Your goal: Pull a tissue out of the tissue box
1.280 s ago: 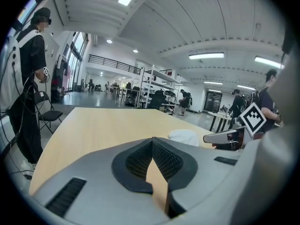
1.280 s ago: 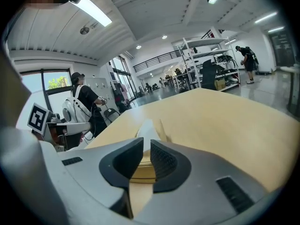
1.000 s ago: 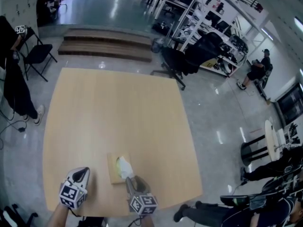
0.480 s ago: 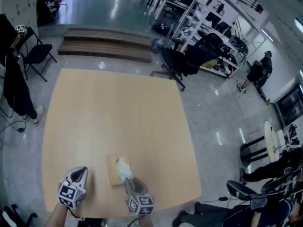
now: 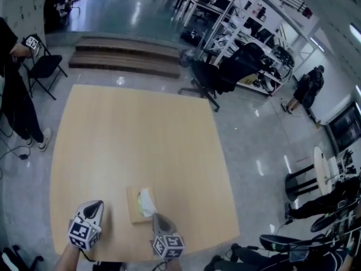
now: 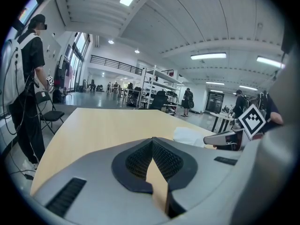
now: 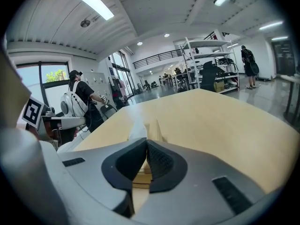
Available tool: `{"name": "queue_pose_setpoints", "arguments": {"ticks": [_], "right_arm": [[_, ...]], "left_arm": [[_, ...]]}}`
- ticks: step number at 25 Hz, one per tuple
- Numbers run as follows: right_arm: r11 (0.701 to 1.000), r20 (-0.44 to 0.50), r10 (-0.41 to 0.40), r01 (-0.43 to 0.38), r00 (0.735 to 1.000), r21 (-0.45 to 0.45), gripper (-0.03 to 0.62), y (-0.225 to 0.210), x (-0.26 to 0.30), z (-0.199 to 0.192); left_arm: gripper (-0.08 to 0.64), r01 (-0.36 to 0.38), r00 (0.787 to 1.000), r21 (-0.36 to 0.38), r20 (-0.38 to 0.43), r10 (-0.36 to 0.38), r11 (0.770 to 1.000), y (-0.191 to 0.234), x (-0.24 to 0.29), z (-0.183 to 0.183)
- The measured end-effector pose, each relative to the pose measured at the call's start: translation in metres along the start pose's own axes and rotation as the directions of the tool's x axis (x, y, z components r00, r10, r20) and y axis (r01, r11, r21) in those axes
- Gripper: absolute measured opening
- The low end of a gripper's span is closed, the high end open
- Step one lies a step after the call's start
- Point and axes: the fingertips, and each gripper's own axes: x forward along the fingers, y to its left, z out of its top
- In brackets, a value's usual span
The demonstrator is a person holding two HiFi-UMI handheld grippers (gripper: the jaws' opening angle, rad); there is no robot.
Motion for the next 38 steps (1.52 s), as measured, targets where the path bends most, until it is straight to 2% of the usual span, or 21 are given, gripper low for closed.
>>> {"name": "queue_pose_setpoints", "arguments": {"ticks": [12,24,38], "right_arm": [[1.000,0.027,0.029,-0.029,0.999,-0.002,0.008,0.011,-0.011,0.016],[0.999,0.067,0.037,-0.035,0.997,-0.030,0.008,0.016,-0.019,0.039],[0.997,0.127,0.044,-0.035,0.991,-0.073,0.008,0.027,-0.040,0.075]], "left_arm": [[0.006,-0.004,1.000,0.002,0.019,0.004,1.000,-0.001,-0.009,0.014],[0.006,-0.017,0.997,0.000,0.072,0.017,1.000,-0.002,-0.017,0.035],[0.006,-0.018,0.990,0.014,0.138,0.016,1.000,-0.010,-0.032,0.074]]}}
